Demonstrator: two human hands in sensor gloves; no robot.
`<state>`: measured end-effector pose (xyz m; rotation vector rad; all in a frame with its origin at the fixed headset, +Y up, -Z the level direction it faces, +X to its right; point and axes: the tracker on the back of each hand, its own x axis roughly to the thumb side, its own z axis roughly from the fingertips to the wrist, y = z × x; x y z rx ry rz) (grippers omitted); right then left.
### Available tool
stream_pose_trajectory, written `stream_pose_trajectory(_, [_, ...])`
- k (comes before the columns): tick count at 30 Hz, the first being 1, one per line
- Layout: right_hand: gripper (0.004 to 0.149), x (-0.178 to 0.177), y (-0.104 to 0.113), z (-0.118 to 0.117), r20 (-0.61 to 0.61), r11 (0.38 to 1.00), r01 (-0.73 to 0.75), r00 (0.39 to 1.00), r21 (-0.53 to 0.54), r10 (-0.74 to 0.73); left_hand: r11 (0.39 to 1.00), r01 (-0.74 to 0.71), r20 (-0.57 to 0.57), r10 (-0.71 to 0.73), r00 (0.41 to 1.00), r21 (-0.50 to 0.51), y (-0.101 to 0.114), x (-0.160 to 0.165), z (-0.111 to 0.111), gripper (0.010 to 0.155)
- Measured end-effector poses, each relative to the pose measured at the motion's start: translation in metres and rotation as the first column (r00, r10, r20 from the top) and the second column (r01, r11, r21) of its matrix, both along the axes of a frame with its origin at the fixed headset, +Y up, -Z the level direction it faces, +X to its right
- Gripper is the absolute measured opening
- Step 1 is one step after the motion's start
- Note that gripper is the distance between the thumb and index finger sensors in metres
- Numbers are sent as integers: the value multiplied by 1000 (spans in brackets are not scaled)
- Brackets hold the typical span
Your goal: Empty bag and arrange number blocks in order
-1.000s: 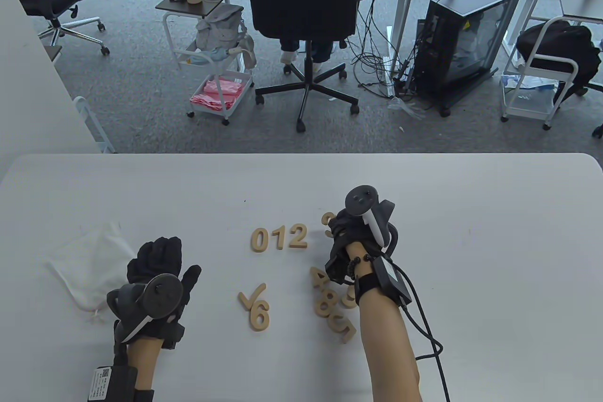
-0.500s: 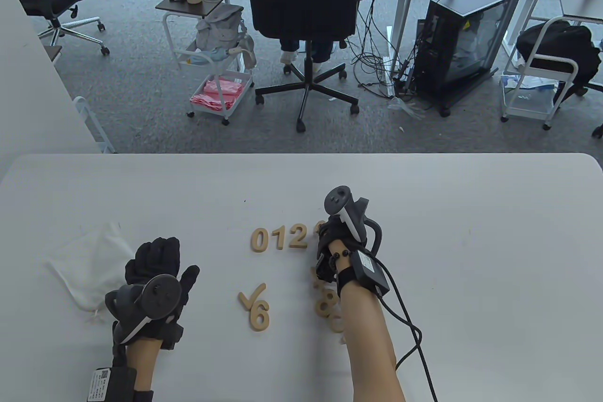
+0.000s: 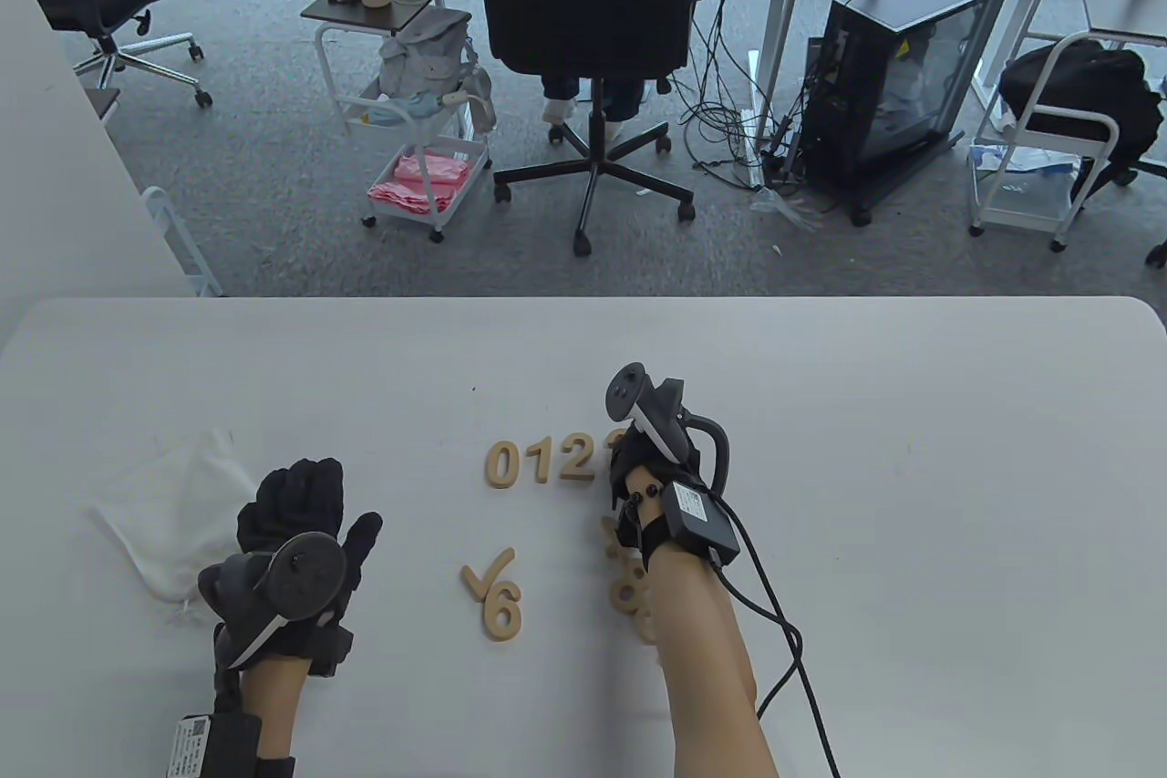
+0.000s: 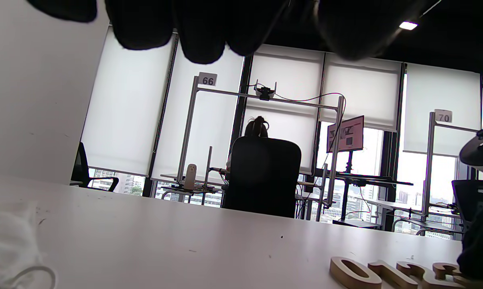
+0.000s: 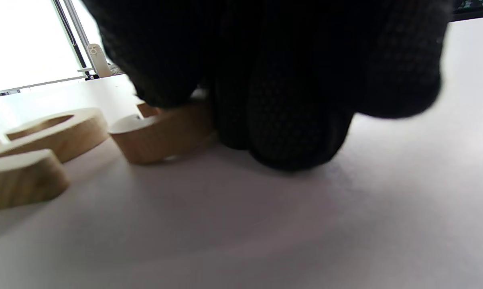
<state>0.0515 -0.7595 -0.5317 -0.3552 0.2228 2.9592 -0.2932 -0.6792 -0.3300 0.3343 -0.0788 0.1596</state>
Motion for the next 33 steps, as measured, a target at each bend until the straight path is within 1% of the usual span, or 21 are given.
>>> stream_pose_trajectory(2, [41,-1,0,0,-8,1000,-8,1000,12,8,1000,0,0,0,1000,-1,0,0,0,74])
stream_pose_trajectory(8, [45,3,3,1,-1,999,29,1000,-14,-29,1000,0,0,0,1000,-5,0,-1,0,74])
stream_pose_trajectory(10, [47,4,9,4,-8,1000,28,1000,-7,-29,1000,-2,1,2,1000,-6,0,-1,0,75])
stream_pose_trajectory(14, [52,9,33,18,-78,997,71,995,43,-68,1000,-4,5,4,1000,-9,-1,-1,0,75])
stream_pose_trajectory(17, [57,15,59,40,-172,982,154,976,106,-135,1000,-3,15,3,1000,-10,-1,1,0,74])
stream_pose_trajectory(18, [59,16,65,46,-199,976,182,967,118,-157,1000,-3,16,3,1000,-10,-1,1,0,74])
stream_pose_trajectory(20, [62,22,82,68,-240,959,241,950,150,-201,1000,-6,25,6,1000,-10,-2,2,-1,74])
stream_pose_trajectory(22, [64,26,93,85,-306,946,279,926,165,-220,1000,-7,28,7,1000,-10,-2,2,0,75])
stream_pose_trajectory(23, [65,29,100,96,-315,939,292,922,184,-225,1000,-8,31,8,999,-11,-2,3,0,75])
stream_pose_trajectory(25, [67,34,112,117,-375,924,320,899,208,-226,1000,-11,35,12,999,-15,-3,3,0,74])
stream_pose_trajectory(29, [69,36,123,147,-428,903,350,876,248,-221,1000,-16,48,17,999,-23,-4,6,0,75])
stream_pose_trajectory(31, [70,33,124,157,-444,903,338,874,265,-197,999,-16,60,18,998,-30,-4,7,0,75])
stream_pose_trajectory(33, [72,29,122,162,-456,901,330,872,282,-177,999,-19,68,21,997,-31,-4,9,1,75])
